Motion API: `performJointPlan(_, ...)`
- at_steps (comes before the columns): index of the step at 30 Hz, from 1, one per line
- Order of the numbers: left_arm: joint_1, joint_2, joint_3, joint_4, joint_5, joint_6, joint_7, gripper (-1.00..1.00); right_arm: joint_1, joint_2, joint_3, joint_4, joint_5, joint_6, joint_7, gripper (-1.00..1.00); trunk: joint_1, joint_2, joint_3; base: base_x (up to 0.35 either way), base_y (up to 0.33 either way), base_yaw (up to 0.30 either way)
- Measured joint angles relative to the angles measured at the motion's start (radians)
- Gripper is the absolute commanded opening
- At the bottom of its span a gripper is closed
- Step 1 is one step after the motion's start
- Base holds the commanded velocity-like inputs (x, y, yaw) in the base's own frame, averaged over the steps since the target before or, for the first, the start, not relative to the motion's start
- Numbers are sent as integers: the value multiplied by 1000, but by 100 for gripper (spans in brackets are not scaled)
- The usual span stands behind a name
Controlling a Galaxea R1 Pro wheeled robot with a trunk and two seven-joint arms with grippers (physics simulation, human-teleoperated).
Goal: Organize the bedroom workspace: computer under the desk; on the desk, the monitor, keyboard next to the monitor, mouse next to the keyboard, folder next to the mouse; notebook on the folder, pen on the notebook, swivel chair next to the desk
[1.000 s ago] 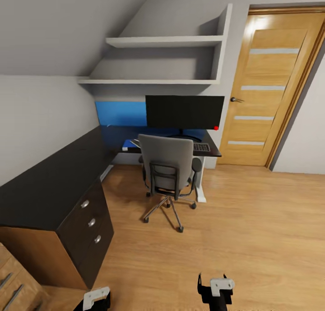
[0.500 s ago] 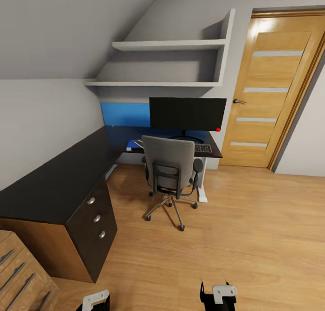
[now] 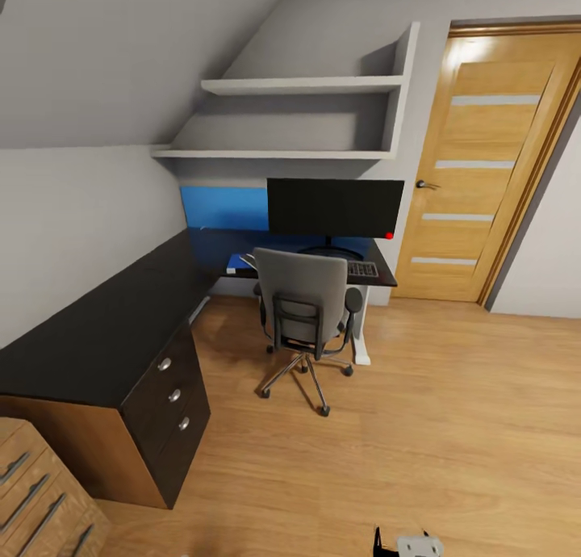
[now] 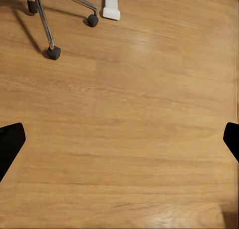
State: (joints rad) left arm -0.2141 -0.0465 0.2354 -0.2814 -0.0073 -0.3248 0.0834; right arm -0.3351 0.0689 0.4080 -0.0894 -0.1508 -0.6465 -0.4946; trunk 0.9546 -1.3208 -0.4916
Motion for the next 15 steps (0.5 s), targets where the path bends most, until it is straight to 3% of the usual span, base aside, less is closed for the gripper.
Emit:
performJointPlan(6,0,11,5,167,1,-174,-1,100,17,-2,0,92,0,-191,12,100,-23,42,19,0,0,0)
performJointPlan(15,11,25,5,251,0,-292,-7,100,89,-5,2,108,3,-248,29,100,-58,105,47,0,0,0)
